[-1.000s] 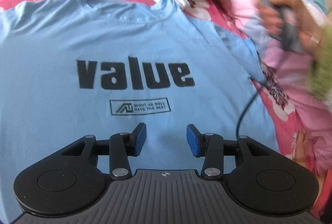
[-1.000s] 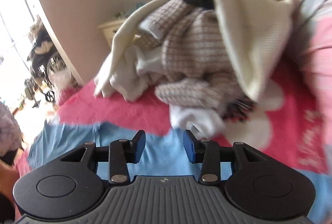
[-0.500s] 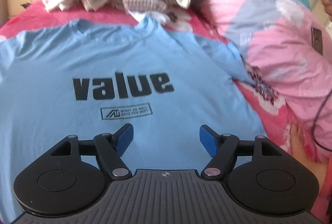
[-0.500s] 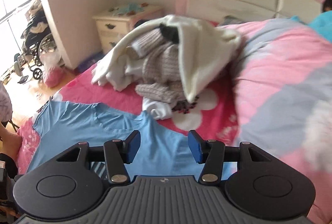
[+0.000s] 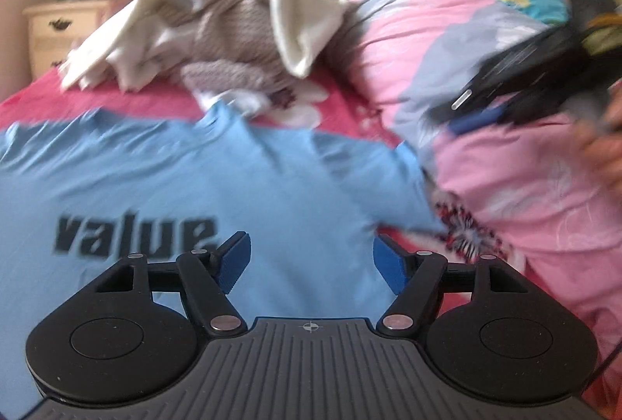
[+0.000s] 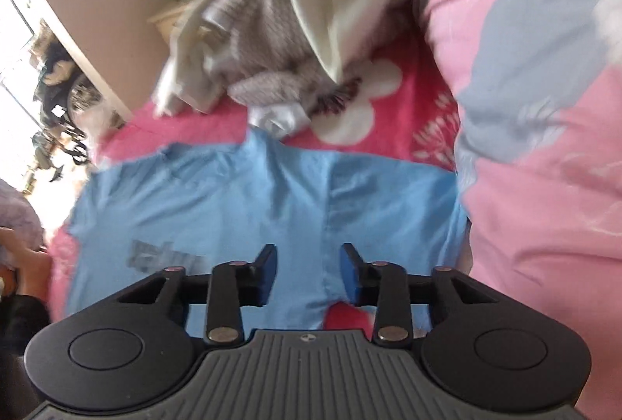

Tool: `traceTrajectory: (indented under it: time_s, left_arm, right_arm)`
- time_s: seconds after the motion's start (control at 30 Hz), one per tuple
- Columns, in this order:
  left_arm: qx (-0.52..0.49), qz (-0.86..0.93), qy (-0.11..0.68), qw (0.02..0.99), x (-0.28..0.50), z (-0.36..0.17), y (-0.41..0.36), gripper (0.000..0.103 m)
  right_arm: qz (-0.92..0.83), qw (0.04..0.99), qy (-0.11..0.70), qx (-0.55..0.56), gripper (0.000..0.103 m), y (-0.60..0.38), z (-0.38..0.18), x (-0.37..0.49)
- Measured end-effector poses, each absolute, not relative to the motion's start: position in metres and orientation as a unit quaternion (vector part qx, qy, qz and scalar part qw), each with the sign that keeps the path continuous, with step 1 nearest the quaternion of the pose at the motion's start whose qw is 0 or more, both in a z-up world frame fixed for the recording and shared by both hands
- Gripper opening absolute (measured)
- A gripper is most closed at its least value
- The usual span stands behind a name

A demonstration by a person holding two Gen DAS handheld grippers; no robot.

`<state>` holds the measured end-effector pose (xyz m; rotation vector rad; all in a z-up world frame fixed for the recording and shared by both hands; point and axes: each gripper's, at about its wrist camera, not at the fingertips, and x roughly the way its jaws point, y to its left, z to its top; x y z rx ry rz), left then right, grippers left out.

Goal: Fold clothes

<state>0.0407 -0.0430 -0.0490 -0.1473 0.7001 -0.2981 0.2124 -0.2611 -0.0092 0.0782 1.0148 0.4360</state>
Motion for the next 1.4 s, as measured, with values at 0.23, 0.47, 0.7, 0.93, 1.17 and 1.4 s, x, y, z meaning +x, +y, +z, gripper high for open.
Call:
traceTrajectory:
  time_s: [0.23,0.47,0.7,0.93,1.17,1.4]
  left_arm:
    - [-0.007,-0.179,0.326,0.928,0.077,-0.066,-0.091,0.053]
    - [0.086,-0.293,0.303,0.903,0.110,-0.095,-0.148,0.050]
    - [0.123,-0.371,0.315,0.865,0.128,-0.123,-0.183,0.049]
    - [0.158,-0.388,0.319,0.850,0.128,-0.137,-0.211,0.038]
    - [0.152,-0.371,0.324,0.857,0.136,-0.143,-0.218,0.005]
    - [0.004,-0.337,0.305,0.891,0.142,-0.124,-0.177,0.003]
  right_arm:
    - [0.078,0.849,0.514,-0.095,0.024,-0.275,-0.092,0.261]
    - [0.074,0.841,0.532,-0.060,0.011,-0.326,-0.080,0.277]
    - [0.086,0.835,0.541,-0.049,0.012,-0.329,-0.076,0.277]
    - [0.098,0.835,0.541,-0.028,0.014,-0.329,-0.075,0.281]
    - [0.103,0.836,0.539,-0.014,0.014,-0.332,-0.073,0.282]
    - [0.089,0.835,0.542,0.034,0.019,-0.335,-0.075,0.289]
